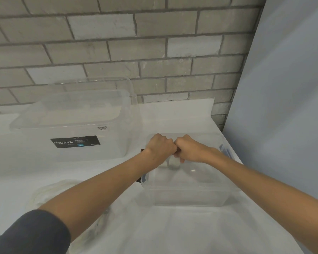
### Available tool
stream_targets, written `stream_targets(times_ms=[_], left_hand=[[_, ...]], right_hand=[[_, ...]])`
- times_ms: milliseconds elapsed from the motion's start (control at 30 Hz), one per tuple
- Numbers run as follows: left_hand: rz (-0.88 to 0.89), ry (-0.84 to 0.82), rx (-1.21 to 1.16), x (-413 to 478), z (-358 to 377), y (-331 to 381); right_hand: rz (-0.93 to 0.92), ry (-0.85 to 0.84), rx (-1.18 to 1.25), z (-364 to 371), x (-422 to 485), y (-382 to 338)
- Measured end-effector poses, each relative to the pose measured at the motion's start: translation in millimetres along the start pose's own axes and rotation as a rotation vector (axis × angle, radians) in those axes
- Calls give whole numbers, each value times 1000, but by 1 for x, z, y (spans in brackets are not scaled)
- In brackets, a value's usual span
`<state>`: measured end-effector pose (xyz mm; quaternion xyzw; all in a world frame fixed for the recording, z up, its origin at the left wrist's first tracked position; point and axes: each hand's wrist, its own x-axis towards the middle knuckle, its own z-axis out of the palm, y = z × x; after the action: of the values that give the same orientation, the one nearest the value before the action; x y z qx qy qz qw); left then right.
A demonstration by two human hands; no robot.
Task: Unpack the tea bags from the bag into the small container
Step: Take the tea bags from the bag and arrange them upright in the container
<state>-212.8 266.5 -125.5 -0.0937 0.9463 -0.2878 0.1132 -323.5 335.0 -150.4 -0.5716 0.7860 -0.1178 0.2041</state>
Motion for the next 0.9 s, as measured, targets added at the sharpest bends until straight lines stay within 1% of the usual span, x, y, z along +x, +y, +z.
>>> stream_targets(times_ms=[167,267,367,567,700,800,900], left_hand=[[-13,68,-26,-4,0,-4],[-24,18,-95,-6,0,-10],[-17,-72,-171,-6,-2,-10],[8,-60,-67,-2,3,-1],[13,-99,-111,1,1,-4],[14,-139,-89,2,-1,-5],[28,-106,-60,3,2,-2]], right_hand=[[20,12,-25,2,2,5],[17,8,-39,2,1,4],[13,9,-52,1,0,2],[-24,21,-139,-1,-4,-3],[-23,15,-158,-2,-2,-2],[-20,0,-147,-3,0,-3],[-21,-6,-153,-3,0,-6]])
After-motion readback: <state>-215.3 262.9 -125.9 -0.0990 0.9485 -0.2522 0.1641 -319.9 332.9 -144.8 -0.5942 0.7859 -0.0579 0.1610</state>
